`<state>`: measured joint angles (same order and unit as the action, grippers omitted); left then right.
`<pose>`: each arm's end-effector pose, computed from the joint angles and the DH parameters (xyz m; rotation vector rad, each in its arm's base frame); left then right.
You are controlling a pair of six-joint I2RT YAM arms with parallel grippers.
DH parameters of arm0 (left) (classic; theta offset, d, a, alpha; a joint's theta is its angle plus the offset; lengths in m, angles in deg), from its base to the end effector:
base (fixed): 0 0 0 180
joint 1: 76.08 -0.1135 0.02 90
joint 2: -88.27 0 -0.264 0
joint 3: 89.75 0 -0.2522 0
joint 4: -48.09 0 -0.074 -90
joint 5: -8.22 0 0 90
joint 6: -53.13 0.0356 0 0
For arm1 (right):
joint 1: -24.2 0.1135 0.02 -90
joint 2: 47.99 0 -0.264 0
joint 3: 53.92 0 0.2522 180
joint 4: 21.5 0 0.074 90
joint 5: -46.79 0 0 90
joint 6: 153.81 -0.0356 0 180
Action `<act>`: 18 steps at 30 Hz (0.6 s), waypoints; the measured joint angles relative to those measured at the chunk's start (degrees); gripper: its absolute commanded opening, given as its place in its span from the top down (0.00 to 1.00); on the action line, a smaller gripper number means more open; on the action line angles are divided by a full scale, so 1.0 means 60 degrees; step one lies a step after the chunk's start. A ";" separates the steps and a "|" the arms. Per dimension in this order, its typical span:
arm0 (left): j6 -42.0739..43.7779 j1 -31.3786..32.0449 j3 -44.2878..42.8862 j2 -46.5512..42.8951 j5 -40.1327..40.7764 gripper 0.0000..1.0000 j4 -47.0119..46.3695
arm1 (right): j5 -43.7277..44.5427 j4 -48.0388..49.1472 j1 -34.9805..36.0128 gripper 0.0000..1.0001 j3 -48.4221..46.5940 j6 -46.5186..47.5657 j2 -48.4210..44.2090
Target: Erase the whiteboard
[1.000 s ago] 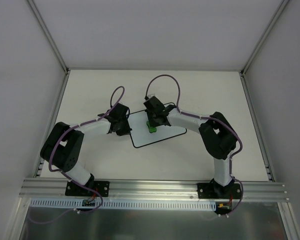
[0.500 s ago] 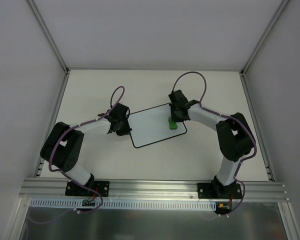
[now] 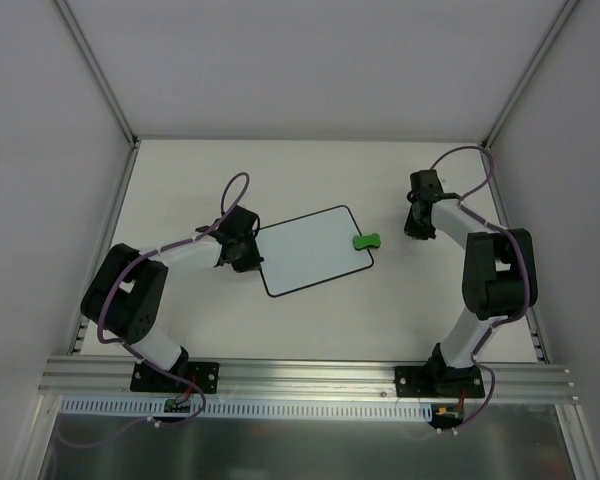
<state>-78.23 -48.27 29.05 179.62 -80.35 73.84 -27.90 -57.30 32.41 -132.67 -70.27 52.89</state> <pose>0.2708 -0.1419 0.1600 -0.3173 2.5860 -0.4268 0.3586 0.0422 0.1859 0.0594 2.5451 -0.2458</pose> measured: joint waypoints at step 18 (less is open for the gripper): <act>0.0372 0.0062 -0.0018 -0.0641 -0.0062 0.12 0.1228 | -0.0535 0.1020 0.3792 0.37 0.0488 0.1636 -0.1042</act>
<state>-76.00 -47.89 28.94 175.77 -80.72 81.21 -31.11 -51.18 55.16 -129.74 -60.45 46.64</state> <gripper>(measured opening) 0.837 0.652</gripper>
